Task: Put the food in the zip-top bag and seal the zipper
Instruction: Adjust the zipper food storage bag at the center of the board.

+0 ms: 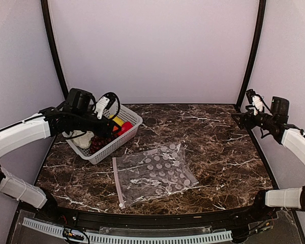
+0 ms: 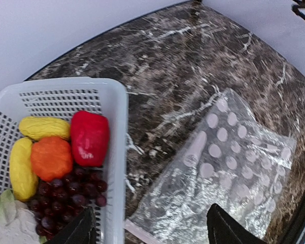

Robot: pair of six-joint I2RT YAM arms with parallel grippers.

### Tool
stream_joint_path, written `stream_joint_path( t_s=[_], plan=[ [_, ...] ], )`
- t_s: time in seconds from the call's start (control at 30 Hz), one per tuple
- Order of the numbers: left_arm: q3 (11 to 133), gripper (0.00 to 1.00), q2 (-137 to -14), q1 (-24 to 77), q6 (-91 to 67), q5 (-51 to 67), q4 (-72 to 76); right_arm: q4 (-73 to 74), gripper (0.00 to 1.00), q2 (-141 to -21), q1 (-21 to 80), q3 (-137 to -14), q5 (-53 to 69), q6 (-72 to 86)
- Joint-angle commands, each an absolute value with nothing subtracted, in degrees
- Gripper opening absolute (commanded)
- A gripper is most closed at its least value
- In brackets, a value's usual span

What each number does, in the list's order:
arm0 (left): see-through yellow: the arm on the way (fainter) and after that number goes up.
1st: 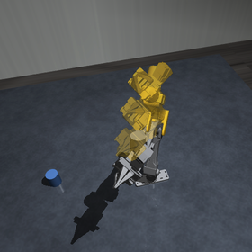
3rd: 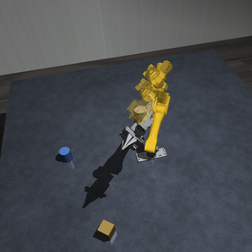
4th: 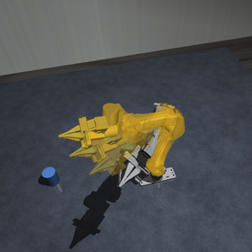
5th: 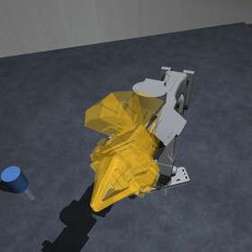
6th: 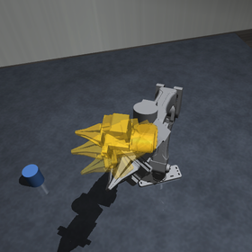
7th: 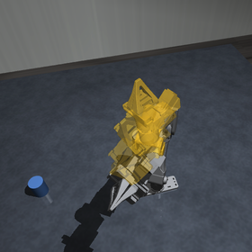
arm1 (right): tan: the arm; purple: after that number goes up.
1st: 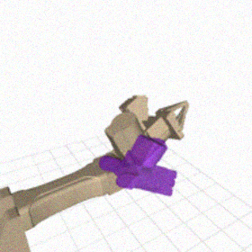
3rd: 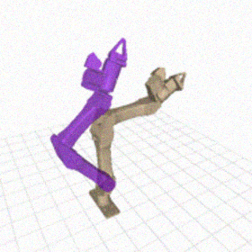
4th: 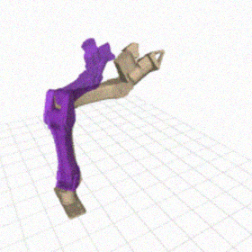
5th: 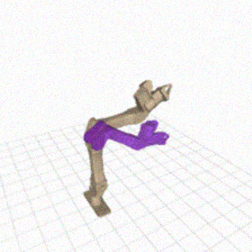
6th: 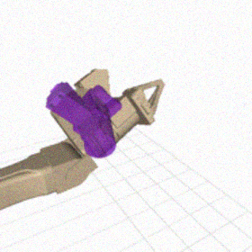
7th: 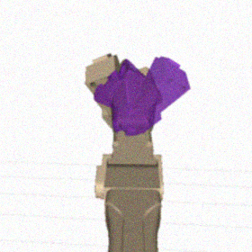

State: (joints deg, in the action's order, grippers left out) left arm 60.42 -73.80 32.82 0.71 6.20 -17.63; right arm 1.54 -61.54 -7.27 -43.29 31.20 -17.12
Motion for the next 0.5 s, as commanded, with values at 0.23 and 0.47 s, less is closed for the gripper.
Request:
stream_joint_path(
  t_s=[0.23, 0.47],
  plan=[
    [52.3, 0.87, -70.1, 49.1, -21.3, -6.5, -33.3, 2.9, 0.98, -60.4, -7.2, -43.7, 41.8, -21.5],
    [40.0, 0.93, -70.3, 51.9, -32.2, -2.5, -24.9, 3.7, 0.97, -59.9, -7.2, -43.9, 45.6, -22.0]
  ],
)
